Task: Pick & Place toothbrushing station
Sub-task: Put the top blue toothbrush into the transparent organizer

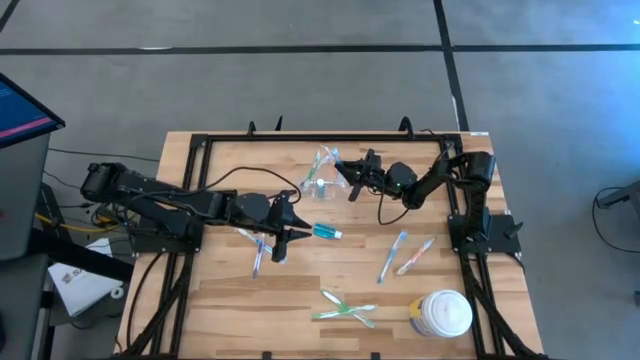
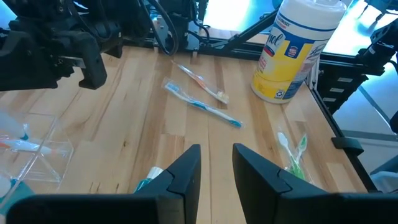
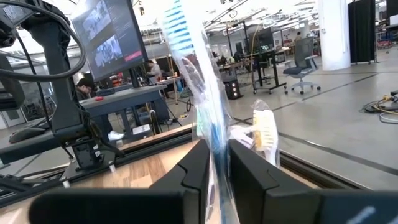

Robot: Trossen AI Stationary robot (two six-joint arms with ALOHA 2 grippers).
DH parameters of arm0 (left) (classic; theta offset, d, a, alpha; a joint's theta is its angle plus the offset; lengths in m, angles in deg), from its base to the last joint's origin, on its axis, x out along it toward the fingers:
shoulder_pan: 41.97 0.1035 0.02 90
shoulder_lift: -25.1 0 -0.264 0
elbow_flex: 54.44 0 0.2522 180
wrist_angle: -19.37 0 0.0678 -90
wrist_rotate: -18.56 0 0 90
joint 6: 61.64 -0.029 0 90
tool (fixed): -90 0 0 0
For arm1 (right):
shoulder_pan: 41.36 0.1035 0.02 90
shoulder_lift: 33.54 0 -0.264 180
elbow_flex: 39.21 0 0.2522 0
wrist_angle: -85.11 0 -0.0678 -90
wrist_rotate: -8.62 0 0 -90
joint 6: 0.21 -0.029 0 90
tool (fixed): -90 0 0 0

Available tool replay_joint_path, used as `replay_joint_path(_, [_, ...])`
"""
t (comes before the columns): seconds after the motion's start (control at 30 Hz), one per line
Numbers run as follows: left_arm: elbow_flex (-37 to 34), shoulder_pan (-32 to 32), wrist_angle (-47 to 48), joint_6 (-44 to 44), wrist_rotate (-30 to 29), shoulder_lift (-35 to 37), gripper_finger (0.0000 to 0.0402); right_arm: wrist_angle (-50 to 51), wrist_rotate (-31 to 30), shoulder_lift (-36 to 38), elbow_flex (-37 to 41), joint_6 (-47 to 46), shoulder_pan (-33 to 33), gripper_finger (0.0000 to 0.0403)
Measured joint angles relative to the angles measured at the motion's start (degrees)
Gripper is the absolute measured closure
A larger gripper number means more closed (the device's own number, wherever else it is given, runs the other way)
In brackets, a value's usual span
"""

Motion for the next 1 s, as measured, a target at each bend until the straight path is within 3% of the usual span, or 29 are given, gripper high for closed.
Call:
replay_joint_path(0.3, [0.00, 0.00, 0.02, 0.00, 0.01, 0.00, 0.0314, 1.03, 1.72, 0.00, 0.00, 0.00, 0.00, 0.0343])
replay_joint_path(0.73, [-1.79, 0.13, -0.41, 0.00, -0.02, 0.04, 0.0314, 1.56, 2.99, 0.02, 0.00, -0.02, -0.54, 0.0247])
replay_joint_path(1.0, [-2.60, 0.15, -1.54, 0.02, -1.44, 0.04, 0.0314, 6.61, 2.84, 0.09, 0.00, -0.02, -0.90, 0.0240])
